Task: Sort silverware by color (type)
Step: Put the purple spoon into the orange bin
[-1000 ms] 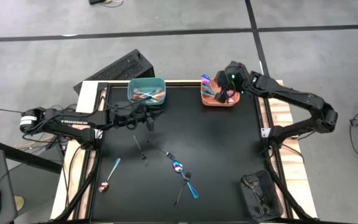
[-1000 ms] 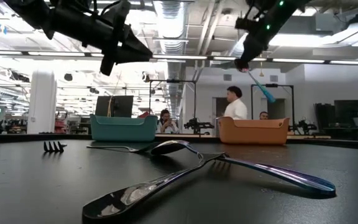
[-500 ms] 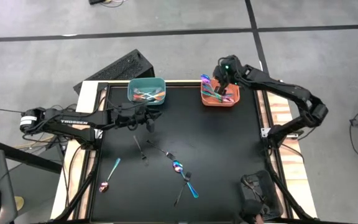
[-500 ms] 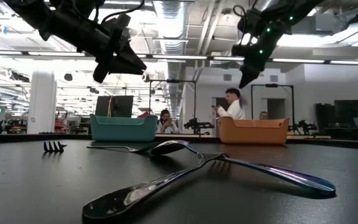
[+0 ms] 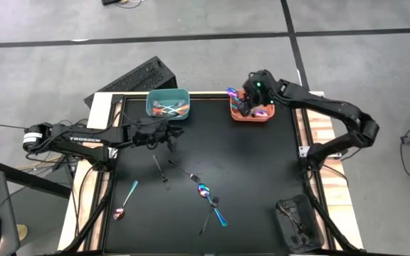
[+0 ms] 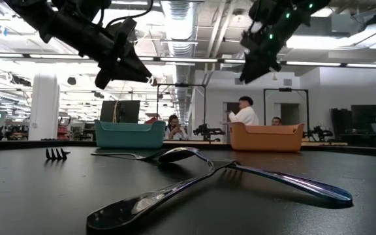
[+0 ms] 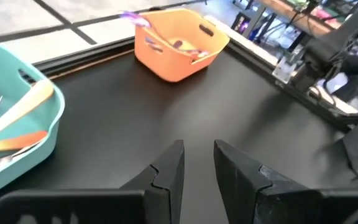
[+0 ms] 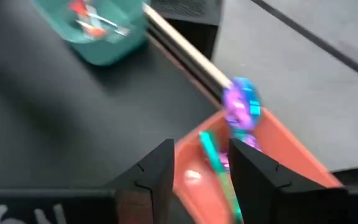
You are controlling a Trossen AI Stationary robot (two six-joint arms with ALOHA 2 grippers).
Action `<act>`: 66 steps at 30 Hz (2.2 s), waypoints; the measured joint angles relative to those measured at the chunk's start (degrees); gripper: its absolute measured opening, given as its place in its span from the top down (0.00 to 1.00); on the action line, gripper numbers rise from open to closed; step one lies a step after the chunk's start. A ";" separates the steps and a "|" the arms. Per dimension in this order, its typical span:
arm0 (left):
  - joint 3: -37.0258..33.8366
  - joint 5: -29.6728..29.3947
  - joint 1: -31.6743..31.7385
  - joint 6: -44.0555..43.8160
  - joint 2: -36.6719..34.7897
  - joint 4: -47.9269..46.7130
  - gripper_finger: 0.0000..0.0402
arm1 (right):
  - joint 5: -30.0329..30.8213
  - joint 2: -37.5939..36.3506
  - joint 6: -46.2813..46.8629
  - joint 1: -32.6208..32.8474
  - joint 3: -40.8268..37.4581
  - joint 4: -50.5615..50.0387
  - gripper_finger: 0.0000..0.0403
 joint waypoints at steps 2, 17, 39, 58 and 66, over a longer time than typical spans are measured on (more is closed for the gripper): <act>0.00 -0.08 0.00 0.00 0.00 -1.51 0.81 | -0.17 -1.48 2.48 2.51 0.00 0.24 0.59; 0.00 -0.85 -0.02 -3.95 0.02 1.82 0.81 | -14.13 -9.96 11.57 16.87 0.00 19.72 0.60; -1.33 -3.76 -15.13 -11.43 5.51 12.72 0.89 | -12.80 -12.26 10.28 28.97 -0.04 12.94 0.64; 18.29 -1.93 -18.33 -3.11 23.23 6.52 0.89 | -15.37 -9.99 11.56 35.01 -0.02 13.87 0.68; 18.34 -2.52 -16.82 -3.34 20.93 3.67 0.89 | -11.67 -10.02 11.35 35.98 -0.93 11.63 0.70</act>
